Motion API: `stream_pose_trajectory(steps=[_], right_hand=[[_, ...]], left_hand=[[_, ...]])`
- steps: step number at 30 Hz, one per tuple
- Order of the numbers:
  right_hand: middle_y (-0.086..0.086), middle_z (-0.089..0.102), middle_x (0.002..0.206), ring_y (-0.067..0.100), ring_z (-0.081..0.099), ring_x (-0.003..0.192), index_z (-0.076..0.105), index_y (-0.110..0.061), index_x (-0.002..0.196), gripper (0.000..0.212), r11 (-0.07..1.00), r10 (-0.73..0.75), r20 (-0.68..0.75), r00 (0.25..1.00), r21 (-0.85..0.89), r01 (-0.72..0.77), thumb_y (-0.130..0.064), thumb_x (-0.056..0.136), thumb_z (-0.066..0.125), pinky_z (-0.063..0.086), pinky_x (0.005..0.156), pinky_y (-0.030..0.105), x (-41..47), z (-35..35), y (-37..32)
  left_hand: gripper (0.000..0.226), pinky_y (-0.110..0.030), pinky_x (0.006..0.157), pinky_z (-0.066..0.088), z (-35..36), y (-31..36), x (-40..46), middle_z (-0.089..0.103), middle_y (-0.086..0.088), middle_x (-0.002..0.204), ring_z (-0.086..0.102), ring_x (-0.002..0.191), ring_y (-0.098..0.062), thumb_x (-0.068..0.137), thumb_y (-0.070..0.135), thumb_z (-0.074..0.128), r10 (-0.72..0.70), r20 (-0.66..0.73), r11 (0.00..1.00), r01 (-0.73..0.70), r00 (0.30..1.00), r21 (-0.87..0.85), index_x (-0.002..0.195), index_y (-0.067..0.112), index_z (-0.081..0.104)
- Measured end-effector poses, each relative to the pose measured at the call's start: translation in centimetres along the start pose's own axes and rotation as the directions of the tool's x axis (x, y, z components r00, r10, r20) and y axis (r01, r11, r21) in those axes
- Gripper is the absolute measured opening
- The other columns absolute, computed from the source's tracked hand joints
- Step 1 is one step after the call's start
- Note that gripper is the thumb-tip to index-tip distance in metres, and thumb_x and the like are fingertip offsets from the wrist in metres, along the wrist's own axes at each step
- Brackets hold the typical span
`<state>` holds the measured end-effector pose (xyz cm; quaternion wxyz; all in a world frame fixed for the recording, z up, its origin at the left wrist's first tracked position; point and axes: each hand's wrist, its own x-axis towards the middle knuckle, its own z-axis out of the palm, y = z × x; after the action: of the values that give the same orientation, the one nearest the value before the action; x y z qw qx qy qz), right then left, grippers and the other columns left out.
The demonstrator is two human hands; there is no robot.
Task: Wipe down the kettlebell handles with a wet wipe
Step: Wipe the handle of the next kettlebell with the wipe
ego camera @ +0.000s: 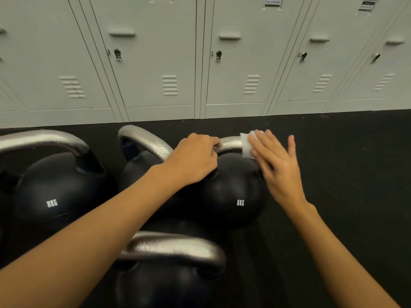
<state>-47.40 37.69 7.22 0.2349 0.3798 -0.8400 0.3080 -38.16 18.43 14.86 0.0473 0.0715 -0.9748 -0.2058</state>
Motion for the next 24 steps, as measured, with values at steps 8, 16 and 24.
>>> stream_pose_trajectory(steps=[8,16,24], right_hand=[[-0.012,0.060,0.131,0.010,0.046,0.135,0.062,-0.019,0.131,0.031,0.982,0.120,-0.050,0.992,0.153,-0.111,-0.021,0.102,0.050,0.008,0.123,0.035,1.2,0.1,-0.9],[-0.006,0.056,0.138,0.008,0.044,0.134,0.056,-0.022,0.138,0.037,0.999,-0.051,0.033,0.998,0.004,0.051,-0.019,0.101,0.052,0.008,0.122,0.042,0.8,0.3,-0.4],[0.007,0.054,0.068,0.026,0.047,0.070,0.051,-0.009,0.072,0.038,0.915,0.376,0.277,0.884,0.042,-0.402,-0.026,0.102,0.036,0.037,0.067,0.033,4.8,-1.9,-1.3]], left_hand=[[0.039,-0.035,0.088,0.042,-0.1,0.1,-0.1,0.064,-0.009,0.118,0.056,0.105,-0.030,0.095,0.015,0.040,0.001,-0.018,1.000,-0.001,1.000,-0.010,0.128,0.020,0.059],[0.036,-0.037,0.089,0.044,-0.1,0.3,-0.4,0.065,-0.008,0.113,0.056,0.104,-0.028,0.095,0.014,0.042,-0.008,-0.023,1.000,0.008,1.000,-0.013,0.126,0.019,0.059],[0.035,-0.039,0.096,0.046,-0.4,-0.6,-0.1,0.063,-0.008,0.121,0.057,0.111,-0.026,0.096,0.017,0.043,-0.028,0.078,0.988,0.040,0.997,-0.151,0.129,0.018,0.056]])
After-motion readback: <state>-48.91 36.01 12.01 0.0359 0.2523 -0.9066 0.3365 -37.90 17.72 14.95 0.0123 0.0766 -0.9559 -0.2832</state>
